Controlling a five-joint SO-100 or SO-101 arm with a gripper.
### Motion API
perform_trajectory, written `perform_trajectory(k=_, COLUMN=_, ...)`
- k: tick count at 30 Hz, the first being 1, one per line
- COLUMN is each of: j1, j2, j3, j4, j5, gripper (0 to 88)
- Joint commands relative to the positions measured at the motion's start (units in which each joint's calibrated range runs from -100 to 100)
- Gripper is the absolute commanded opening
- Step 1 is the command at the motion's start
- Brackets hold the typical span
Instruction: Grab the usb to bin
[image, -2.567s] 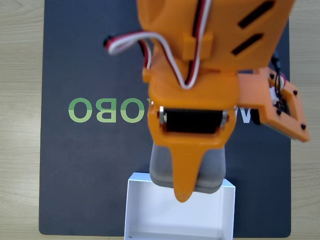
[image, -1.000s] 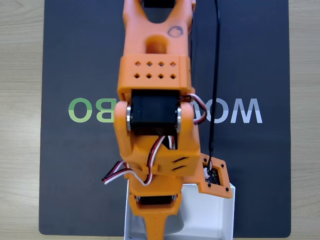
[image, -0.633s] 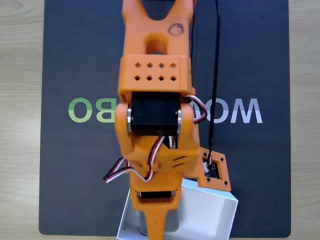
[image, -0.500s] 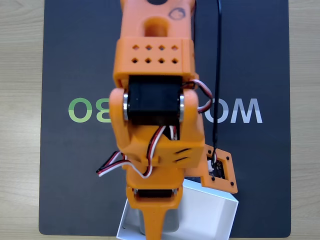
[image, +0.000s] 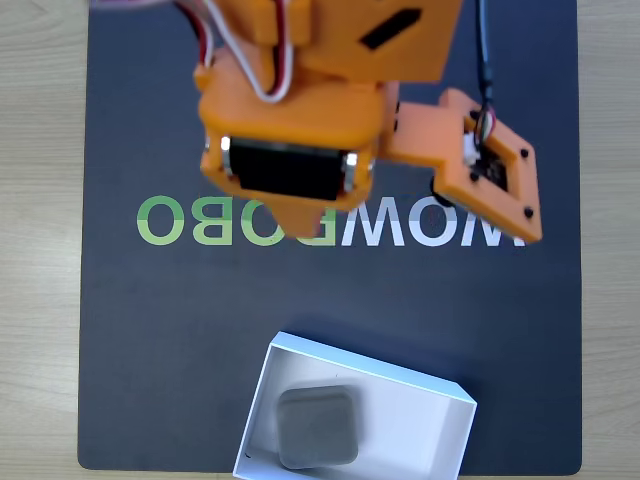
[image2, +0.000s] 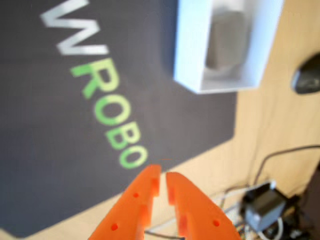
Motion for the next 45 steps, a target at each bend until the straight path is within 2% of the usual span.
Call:
perform_trajectory(k=1, j1=-0.3, j2=-18.7, j3=19.7, j4=2.7, j5=0.2, gripper=0.9)
perform_trajectory(k=4, j1=-0.4, j2=-30.2, j3=35.6, j4=-0.8, j5=0.3, gripper=0.9)
perform_trajectory(k=13, j1=-0.4, j2=-65.2, j3=83.3, j4=-21.5, j5=6.8, gripper=0.9)
perform_trajectory(k=19, j1=-0.4, j2=-87.2, j3=103.3, j4=-20.5, j5=8.8, gripper=0.9)
perform_trajectory(k=26, j1=-4.8, j2=-108.3, j3=111.4, j4=-13.9, j5=8.6, gripper=0.9)
perform_trajectory(k=31, j1=-6.8, j2=-108.1, j3=117.3, j4=-15.4, j5=8.5, gripper=0.9)
perform_trajectory(k=45, j1=-6.6, j2=-108.1, j3=117.4, j4=-15.5, j5=9.0, gripper=0.9)
